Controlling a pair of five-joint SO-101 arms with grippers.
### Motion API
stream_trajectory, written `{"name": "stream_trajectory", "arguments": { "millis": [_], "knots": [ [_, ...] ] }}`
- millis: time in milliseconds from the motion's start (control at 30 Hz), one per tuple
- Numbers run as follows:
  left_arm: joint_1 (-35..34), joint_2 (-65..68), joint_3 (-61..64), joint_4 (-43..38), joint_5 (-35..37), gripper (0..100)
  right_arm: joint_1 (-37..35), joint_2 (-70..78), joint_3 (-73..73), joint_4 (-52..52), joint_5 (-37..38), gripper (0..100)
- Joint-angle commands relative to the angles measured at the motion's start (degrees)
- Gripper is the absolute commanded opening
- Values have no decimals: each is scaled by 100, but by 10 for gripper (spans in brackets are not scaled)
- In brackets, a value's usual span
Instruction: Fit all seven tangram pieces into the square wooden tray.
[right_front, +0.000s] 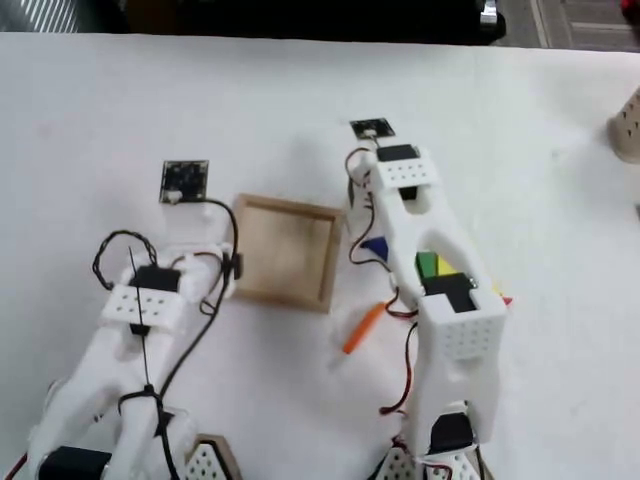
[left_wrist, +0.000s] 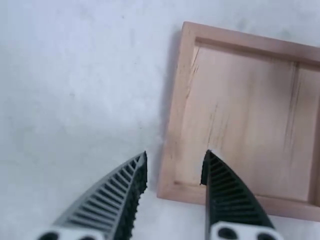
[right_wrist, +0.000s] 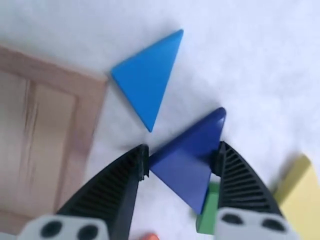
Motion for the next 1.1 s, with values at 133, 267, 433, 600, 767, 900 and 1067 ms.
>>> {"name": "stream_trajectory", "arguments": {
  "millis": [133,267,433,600,767,900,1067],
  "knots": [
    [13,-4,-229,-141,-35,188,426,-40,-132,268,-18,169],
    [13,-4,-229,-141,-35,188,453,-48,-132,268,-18,169],
    [13,-4,-237,-141,-35,188,426,-295,-123,312,-18,169],
    [13,-4,-237,-149,-35,188,409,-435,-123,391,-18,169],
    [13,-4,-237,-149,-35,189,347,-505,-246,558,-18,169],
    [-66,-22,-246,-149,-35,189,312,-488,-387,760,-18,169],
    [-145,-48,-246,-149,-35,190,356,-488,-396,796,9,132]
  ]
}}
